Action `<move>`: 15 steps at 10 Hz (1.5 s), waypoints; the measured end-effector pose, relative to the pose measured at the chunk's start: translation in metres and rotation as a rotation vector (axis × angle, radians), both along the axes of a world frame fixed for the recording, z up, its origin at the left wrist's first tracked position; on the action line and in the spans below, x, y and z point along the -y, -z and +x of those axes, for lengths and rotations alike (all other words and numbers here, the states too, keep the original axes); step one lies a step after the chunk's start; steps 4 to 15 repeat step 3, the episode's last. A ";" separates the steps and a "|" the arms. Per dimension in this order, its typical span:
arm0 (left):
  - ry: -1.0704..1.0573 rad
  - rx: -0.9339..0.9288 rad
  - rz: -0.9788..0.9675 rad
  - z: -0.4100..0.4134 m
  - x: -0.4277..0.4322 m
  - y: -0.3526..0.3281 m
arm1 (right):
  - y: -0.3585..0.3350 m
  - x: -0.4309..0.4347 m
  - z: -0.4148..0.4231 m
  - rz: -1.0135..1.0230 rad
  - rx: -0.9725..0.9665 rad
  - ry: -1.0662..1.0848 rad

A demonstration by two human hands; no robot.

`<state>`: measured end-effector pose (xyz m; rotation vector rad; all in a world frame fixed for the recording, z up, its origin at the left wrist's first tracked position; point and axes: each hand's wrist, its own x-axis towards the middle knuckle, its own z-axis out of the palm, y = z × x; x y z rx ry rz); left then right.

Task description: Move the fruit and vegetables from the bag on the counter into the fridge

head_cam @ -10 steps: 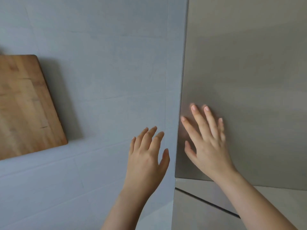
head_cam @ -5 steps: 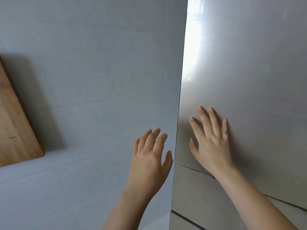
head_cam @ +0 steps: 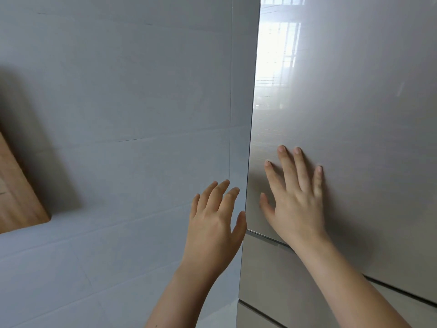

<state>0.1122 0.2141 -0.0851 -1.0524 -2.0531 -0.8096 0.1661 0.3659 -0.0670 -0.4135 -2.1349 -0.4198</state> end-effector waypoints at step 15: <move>-0.097 0.014 0.016 0.003 0.044 -0.002 | -0.002 0.033 -0.003 -0.114 -0.060 -0.193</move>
